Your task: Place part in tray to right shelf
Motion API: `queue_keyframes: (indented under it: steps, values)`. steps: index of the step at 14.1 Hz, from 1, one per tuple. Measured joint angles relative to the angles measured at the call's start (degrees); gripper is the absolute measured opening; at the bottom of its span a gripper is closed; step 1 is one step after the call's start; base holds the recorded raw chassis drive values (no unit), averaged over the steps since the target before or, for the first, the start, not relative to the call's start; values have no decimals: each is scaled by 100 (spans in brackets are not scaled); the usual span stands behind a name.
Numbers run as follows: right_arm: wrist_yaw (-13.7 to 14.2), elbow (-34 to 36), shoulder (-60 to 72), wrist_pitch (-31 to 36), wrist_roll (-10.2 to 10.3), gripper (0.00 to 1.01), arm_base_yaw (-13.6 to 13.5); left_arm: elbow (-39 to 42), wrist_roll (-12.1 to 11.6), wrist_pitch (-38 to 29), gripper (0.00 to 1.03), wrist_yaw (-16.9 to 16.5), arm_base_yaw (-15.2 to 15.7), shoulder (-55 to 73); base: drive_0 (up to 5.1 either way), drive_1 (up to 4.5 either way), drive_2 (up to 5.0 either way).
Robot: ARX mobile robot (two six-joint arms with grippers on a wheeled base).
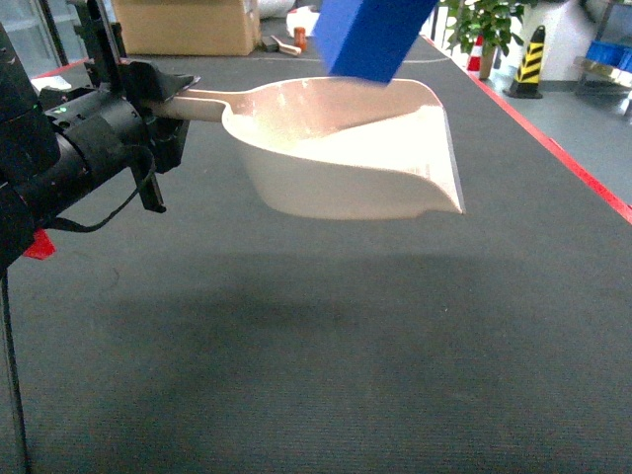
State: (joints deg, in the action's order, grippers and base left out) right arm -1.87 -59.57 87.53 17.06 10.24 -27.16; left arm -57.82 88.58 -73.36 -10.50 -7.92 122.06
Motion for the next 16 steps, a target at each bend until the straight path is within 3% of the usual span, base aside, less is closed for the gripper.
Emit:
queue_keyframes:
  steps: [1,2,5,6,11,14,15,16]
  values:
    - [186,-81,514,120,59,46,-310,0,0,2,14,-2,0,0,0,0,0]
    - [393,-81,831,363,-2,53,-472,0,0,2,14,0,0,0,0,0,0]
    - [973,219,1005,1226,-352,81,-573,0,-9,7,14,-4,11,0,0,0,0]
    - [1453,710,293,2181,-824,100,-391,0,-4,4,14,9,20,0,0,0,0]
    - [1410,2522,-1882,2308,-1635,98,262,0,-7,9,14,0,15,0,0,0,0]
    - [1770,3901,-3543,1969,-1644,98,828,0,-7,7,14,2,15,0,0,0,0]
    - [1639,4175,-3956,1582,-1447,98,1019,0,-4,4,14,-2,15,0,0,0,0]
    - [1606,4236,-4170,1637,-1305,98,1045,0,-7,9,14,0,15,0,0,0,0]
